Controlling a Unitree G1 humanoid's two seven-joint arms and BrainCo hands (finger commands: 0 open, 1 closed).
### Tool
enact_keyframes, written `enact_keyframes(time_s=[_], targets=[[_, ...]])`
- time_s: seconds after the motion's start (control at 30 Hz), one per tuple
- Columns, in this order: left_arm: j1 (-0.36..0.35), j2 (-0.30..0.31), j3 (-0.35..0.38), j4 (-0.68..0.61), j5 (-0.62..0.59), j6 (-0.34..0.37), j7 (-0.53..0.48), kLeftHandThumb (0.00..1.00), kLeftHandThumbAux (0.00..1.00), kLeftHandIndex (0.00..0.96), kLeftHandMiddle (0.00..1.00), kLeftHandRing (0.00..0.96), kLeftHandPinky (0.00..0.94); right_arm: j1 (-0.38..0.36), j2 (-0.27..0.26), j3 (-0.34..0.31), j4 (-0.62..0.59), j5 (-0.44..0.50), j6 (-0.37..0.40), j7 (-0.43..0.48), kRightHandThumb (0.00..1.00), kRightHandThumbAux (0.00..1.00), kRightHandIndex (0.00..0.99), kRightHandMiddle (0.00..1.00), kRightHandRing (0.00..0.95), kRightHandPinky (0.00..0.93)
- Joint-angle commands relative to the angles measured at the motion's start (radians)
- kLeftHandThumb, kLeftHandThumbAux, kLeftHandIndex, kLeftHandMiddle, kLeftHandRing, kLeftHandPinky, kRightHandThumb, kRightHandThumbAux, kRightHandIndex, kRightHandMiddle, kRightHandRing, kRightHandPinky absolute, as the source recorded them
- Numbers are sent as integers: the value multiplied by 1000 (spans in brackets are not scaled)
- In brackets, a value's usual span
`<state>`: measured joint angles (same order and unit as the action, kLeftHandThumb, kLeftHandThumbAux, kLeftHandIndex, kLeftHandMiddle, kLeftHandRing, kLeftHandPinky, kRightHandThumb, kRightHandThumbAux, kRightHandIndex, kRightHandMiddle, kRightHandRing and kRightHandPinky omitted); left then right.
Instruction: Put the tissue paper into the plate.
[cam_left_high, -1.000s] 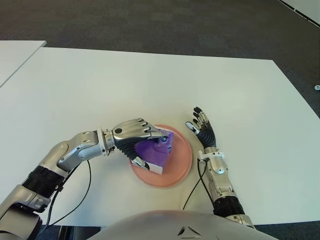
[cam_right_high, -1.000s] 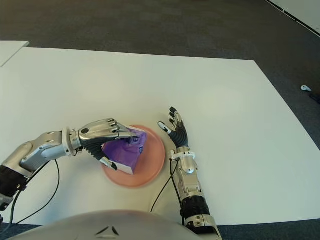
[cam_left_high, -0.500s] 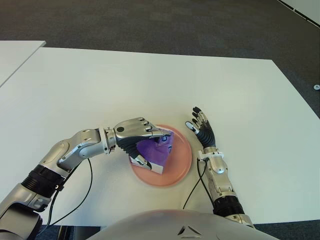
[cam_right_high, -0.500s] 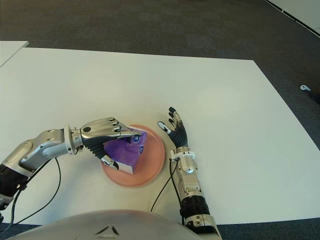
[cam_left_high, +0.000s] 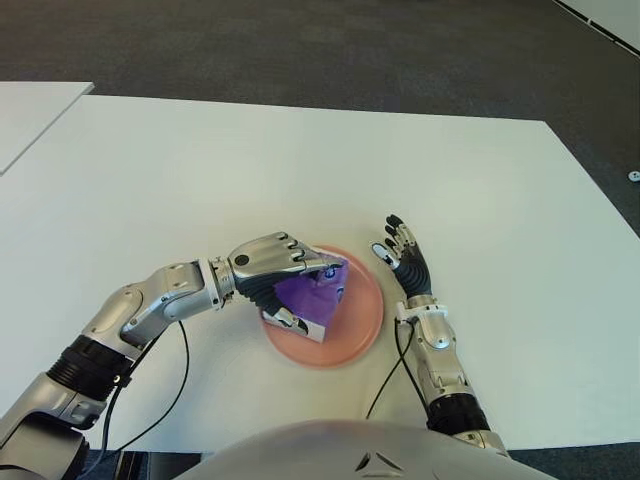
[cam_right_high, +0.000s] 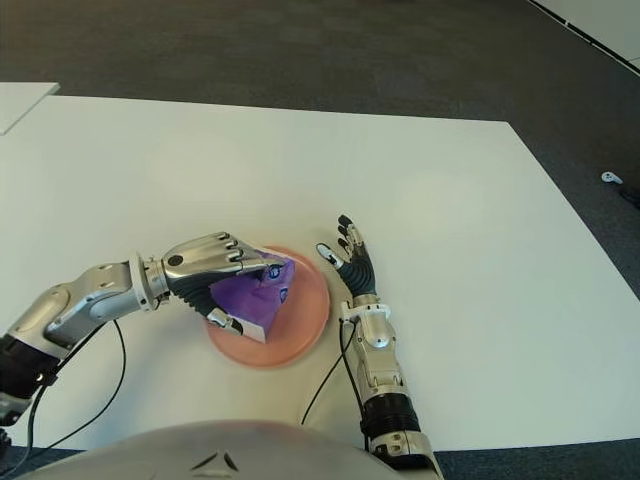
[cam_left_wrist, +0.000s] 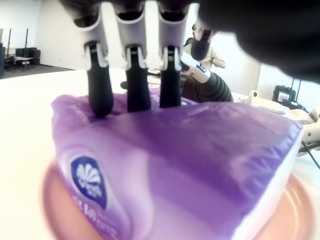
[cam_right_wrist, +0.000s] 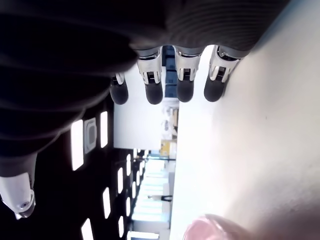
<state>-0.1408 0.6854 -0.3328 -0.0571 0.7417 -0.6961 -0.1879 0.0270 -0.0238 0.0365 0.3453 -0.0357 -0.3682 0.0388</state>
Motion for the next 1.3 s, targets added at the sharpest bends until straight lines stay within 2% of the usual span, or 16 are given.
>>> enact_keyframes(time_s=[0.03, 0.2, 0.33, 0.47, 0.63, 0.73, 0.8, 0.87, 0.93, 1.0, 1.03, 1.07, 1.1, 1.13, 1.2, 1.3], targets=[[9, -5, -4, 42, 57, 7, 35, 119, 196, 0, 0, 0, 0, 58, -5, 3, 87, -12, 61, 0, 0, 527, 0, 0, 0, 0], [-11, -11, -2, 79, 63, -13, 90, 134, 180, 0, 0, 0, 0, 58, -8, 6, 92, -13, 62, -2, 0, 524, 0, 0, 0, 0], [-43, -3, 7, 112, 22, -35, 94, 170, 164, 0, 0, 0, 0, 54, -9, 5, 95, -10, 63, -3, 0, 520, 0, 0, 0, 0], [-63, 4, 25, 128, -141, -29, 11, 206, 163, 0, 0, 0, 0, 54, -3, 4, 98, -9, 66, -10, 0, 517, 0, 0, 0, 0], [-61, 1, 40, 137, -262, -16, -51, 203, 184, 0, 0, 0, 0, 52, -3, 4, 101, -10, 67, -13, 0, 513, 0, 0, 0, 0], [-72, 46, 81, 178, -482, -36, -147, 161, 218, 0, 0, 0, 0, 51, -4, 7, 101, -14, 71, -16, 0, 509, 0, 0, 0, 0], [-85, 55, 95, 203, -602, -31, -213, 144, 246, 0, 0, 0, 0, 50, -4, 8, 102, -15, 72, -17, 0, 505, 0, 0, 0, 0], [-108, 27, 103, 235, -759, 14, -304, 132, 268, 0, 0, 0, 0, 51, -3, 10, 94, -15, 78, -17, 2, 502, 0, 0, 0, 0], [-117, 15, 106, 247, -822, 31, -346, 124, 283, 0, 0, 0, 0, 52, -3, 11, 90, -15, 81, -17, 4, 500, 0, 0, 0, 0], [-125, -55, 106, 272, -888, 135, -371, 120, 301, 0, 0, 0, 0, 41, -1, 8, 113, -13, 71, -19, 5, 499, 0, 0, 0, 0], [-167, -93, 119, 281, -921, 242, -366, 119, 319, 0, 0, 0, 0, 40, -1, 8, 117, -13, 63, -19, 7, 498, 0, 0, 0, 0], [-189, -82, 150, 207, -985, 353, -354, 121, 356, 0, 0, 0, 0, 39, -3, 11, 128, -19, 39, -18, 8, 498, 0, 0, 0, 0], [-203, -65, 174, 148, -1027, 424, -346, 125, 375, 0, 0, 0, 0, 40, -5, 14, 135, -23, 22, -18, 9, 495, 0, 0, 0, 0], [-173, -40, 199, 40, -1088, 462, -330, 131, 403, 0, 0, 0, 0, 39, -10, 17, 147, -27, -7, -14, 11, 492, 0, 0, 0, 0], [-100, 1, 248, -84, -1185, 465, -340, 143, 416, 0, 0, 0, 0, 38, -13, 20, 162, -30, -34, -10, 13, 484, 0, 0, 0, 0], [-23, 59, 342, -145, -1342, 486, -424, 162, 388, 0, 0, 0, 0, 41, -8, 19, 159, -27, -16, -16, 17, 481, 0, 0, 0, 0]])
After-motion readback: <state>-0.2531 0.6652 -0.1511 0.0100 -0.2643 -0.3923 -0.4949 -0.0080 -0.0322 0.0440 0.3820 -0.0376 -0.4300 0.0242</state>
